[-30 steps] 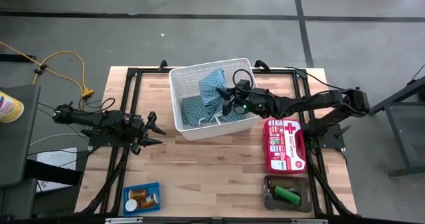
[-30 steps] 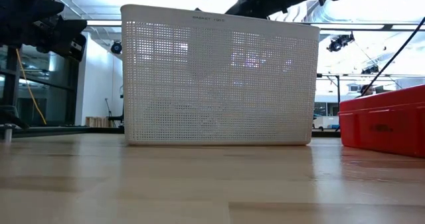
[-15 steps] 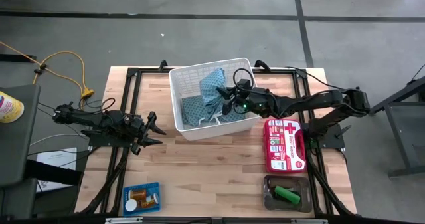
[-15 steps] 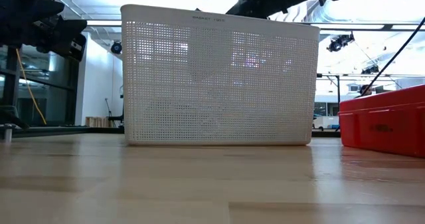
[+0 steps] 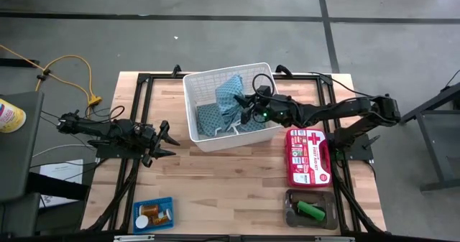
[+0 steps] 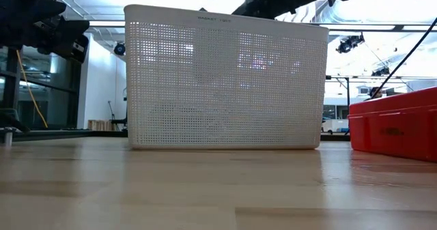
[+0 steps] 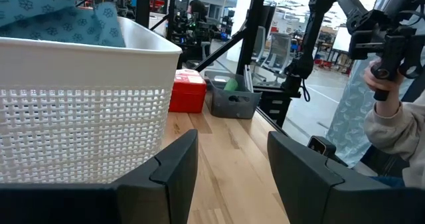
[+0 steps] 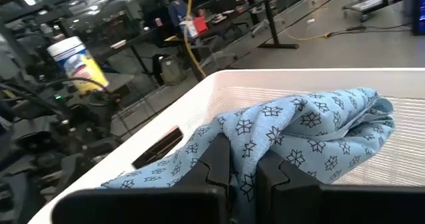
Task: Pick & place medical supplies in basket/bin
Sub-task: Put the patient gown into the white bin
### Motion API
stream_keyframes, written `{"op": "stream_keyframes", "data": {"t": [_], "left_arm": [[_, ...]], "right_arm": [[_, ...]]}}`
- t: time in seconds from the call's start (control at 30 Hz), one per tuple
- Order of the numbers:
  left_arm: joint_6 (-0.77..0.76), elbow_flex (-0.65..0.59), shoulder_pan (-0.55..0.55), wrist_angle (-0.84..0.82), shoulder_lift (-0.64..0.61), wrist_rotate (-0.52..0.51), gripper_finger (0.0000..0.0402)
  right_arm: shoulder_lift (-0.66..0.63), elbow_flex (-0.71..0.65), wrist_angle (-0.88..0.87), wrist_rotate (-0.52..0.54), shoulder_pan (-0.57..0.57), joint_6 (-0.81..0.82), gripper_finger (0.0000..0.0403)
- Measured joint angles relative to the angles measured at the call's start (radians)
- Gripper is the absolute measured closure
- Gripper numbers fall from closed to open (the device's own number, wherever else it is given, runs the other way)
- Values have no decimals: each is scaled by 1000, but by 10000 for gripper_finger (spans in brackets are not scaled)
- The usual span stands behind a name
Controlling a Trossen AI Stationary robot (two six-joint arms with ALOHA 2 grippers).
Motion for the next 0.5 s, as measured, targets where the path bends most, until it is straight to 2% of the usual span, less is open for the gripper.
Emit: {"op": "stream_keyframes", "data": {"t": [0.33, 0.5], "left_arm": [[0, 0, 0, 0, 0, 0, 226], [0, 0, 0, 0, 0, 0, 226]], "right_arm": [[-1, 0, 82, -91, -6, -7, 392], [-1, 0, 86, -86, -7, -45, 392]]}}
